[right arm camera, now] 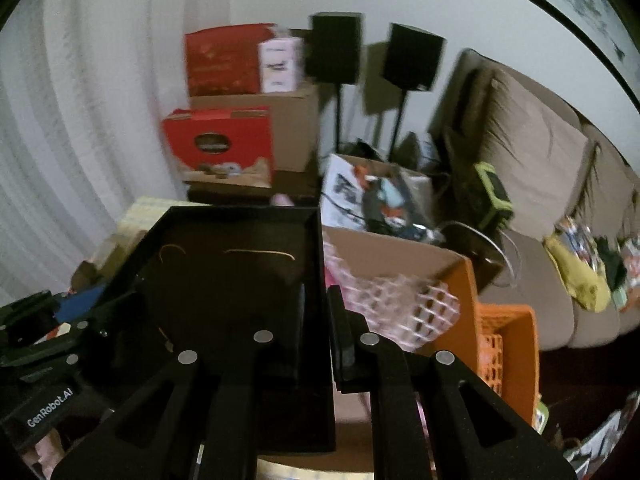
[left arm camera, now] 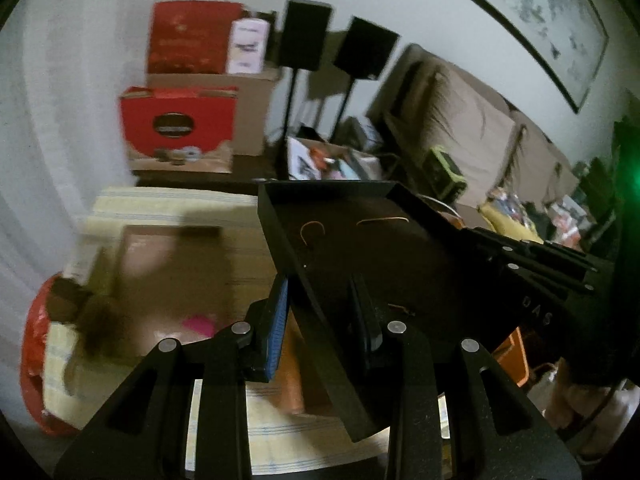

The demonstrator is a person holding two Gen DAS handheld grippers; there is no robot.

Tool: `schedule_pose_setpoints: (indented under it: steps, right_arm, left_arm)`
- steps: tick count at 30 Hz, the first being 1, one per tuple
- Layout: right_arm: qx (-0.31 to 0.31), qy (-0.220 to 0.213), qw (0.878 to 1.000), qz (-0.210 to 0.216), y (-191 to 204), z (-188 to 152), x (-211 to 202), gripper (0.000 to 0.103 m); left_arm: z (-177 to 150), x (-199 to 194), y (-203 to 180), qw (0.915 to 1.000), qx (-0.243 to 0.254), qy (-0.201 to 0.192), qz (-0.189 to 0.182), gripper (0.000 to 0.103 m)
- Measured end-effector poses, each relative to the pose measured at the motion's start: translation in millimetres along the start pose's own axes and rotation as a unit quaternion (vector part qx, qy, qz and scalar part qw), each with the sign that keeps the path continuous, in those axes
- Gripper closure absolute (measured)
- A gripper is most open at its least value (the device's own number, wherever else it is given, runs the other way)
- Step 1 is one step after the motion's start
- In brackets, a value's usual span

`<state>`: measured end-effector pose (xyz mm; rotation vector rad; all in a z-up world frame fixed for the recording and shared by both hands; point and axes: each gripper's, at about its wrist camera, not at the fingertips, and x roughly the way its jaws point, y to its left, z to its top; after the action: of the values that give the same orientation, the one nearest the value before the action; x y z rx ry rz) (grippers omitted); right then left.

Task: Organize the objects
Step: 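Carry the black tray with both grippers into the orange box beside the bouquet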

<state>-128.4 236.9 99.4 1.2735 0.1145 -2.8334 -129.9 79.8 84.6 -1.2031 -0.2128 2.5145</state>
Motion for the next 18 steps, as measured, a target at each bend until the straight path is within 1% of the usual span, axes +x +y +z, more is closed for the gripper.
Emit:
schedule_pose_setpoints:
  steps: [6,10,14,18]
  right_arm:
    - [0.039,0.002,0.999,-0.035,-58,-23,-5,0.092]
    - [0.057,0.004,0.997,-0.057,-87,-39,-1,0.092]
    - [0.067,0.007,0.996,-0.066,-102,-55,9,0.092]
    - [0.079,0.014,0.995,-0.066,-114,-65,28,0.092]
  left_arm:
    - [-6,29,-54,0.999,0.034,0.013,-0.025,0.076]
    - [-11,51,-85,0.9978,0.054,0.023,-0.031,0.076]
    - [-17,70,-100,0.9966,0.071,0.034,-0.023,0.076]
    - [-28,87,-107,0.9947,0.086,0.055,-0.015,0.076]
